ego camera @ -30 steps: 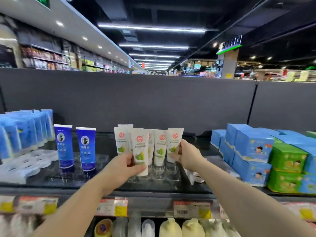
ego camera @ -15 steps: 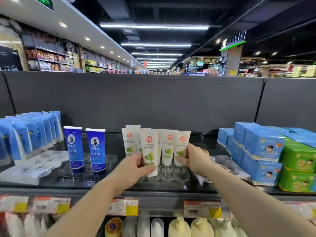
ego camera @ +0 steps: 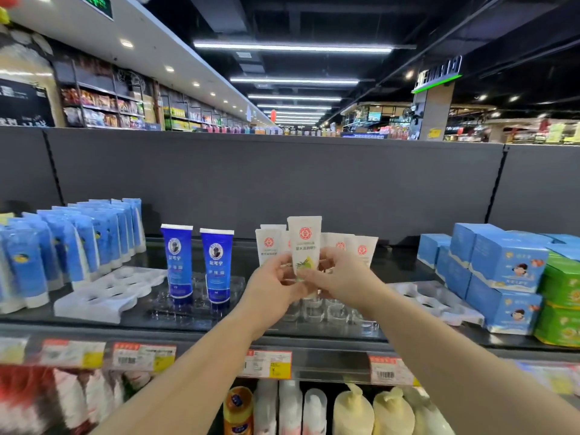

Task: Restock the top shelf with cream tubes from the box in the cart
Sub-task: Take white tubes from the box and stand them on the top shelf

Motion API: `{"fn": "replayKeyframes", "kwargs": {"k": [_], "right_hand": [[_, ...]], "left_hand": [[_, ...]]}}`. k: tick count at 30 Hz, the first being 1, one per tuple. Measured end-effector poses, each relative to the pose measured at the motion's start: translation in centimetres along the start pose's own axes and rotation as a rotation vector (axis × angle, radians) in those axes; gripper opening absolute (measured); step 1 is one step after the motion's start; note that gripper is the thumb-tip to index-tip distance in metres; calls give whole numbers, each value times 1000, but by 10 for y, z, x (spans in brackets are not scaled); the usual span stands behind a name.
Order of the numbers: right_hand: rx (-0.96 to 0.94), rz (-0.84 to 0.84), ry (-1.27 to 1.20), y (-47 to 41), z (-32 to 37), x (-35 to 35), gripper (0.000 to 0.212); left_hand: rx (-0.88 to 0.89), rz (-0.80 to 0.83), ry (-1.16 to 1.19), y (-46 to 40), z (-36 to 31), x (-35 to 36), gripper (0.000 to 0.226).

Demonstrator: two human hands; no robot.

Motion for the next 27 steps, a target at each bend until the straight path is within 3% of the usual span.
{"fn": "replayKeyframes", "kwargs": {"k": [3,5,8,10,19,27], "right_hand": [[-6,-126,-90,-14,-1,15,20],[-17,-165,-99,-22,-1,22,19],[-29,-122,-36,-32,1,43,24],[-40,-83,27,-38,-4,60,31],[56,-26,172,-53,-20,82,22],[110,-14,173,-53,-21,83,16]], "left_hand": [[25,-79,-87,6,4,-17,39],[56,-127,-348,13,13,-29,30],[113,-51,-780,23,31,-34,22],[166,8,-920,27,40,-33,22],[150,96,-836,24,44,-40,36],[98,117,-790,25,44,-41,33]]}}
Point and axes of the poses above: each hand's wrist, its own y-axis away from the middle knuckle, its own x-axis out of the palm, z = x × y, the point moved 2 cm from there along -y, towards the middle knuckle, and after that the axes turned 6 degrees about -x, right-handed, at the moved point
